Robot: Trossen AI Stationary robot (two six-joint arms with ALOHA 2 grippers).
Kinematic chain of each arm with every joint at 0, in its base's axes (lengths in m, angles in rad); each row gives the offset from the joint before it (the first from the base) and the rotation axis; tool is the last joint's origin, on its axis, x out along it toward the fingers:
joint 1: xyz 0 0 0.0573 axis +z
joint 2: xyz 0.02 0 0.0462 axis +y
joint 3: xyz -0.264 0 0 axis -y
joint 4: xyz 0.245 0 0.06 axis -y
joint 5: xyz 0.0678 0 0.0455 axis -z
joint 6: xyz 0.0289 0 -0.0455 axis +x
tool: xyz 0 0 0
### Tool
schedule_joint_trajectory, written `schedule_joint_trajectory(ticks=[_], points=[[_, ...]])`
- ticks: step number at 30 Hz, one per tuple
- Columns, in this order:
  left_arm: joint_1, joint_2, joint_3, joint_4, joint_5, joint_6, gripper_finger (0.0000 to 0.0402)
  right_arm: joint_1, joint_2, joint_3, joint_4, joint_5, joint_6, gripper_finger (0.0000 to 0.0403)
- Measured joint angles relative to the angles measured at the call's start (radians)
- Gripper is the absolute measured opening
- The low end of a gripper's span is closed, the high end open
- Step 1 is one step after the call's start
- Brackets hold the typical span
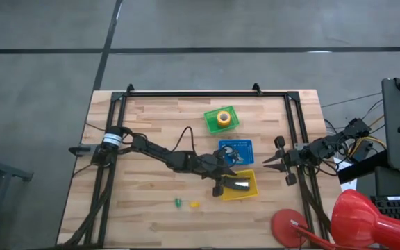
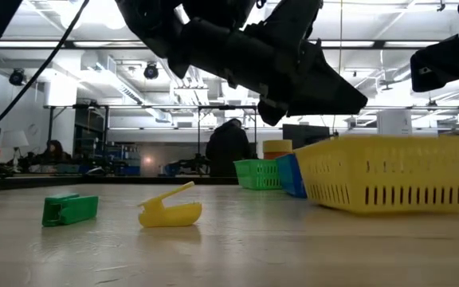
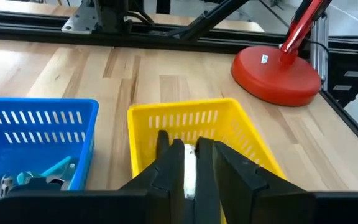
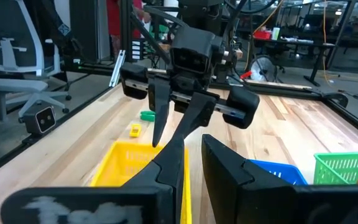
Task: Pick and place Stapler, Stapler remover, tape
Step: Put the yellow stapler into the yellow bin
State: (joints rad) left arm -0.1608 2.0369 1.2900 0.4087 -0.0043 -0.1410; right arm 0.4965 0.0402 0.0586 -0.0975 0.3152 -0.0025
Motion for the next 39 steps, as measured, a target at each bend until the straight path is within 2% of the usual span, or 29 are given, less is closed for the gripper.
schedule_joint_trajectory(ticks=[8,18,25,32,39], points=[[0.000,-0.029,0.000,-0.061,0.015,0.005,0.0085,0.000,0.000,0.000,0.000,0.000,0.002,0.0052],[-0.014,-0.157,-0.001,-0.440,0.021,0.000,0.0085,0.000,0.002,0.000,0.000,0.000,0.001,0.0052],[-0.065,-0.195,-0.002,-0.716,0.022,0.008,0.0085,0.000,0.002,0.000,0.000,0.000,0.000,0.0052],[-0.141,-0.206,-0.002,-0.791,0.027,0.001,0.0085,0.000,0.002,0.000,0.000,0.000,0.002,0.0052],[-0.191,-0.206,-0.005,-0.848,0.073,-0.038,0.0085,0.000,0.002,0.000,0.000,0.000,0.000,0.0052]])
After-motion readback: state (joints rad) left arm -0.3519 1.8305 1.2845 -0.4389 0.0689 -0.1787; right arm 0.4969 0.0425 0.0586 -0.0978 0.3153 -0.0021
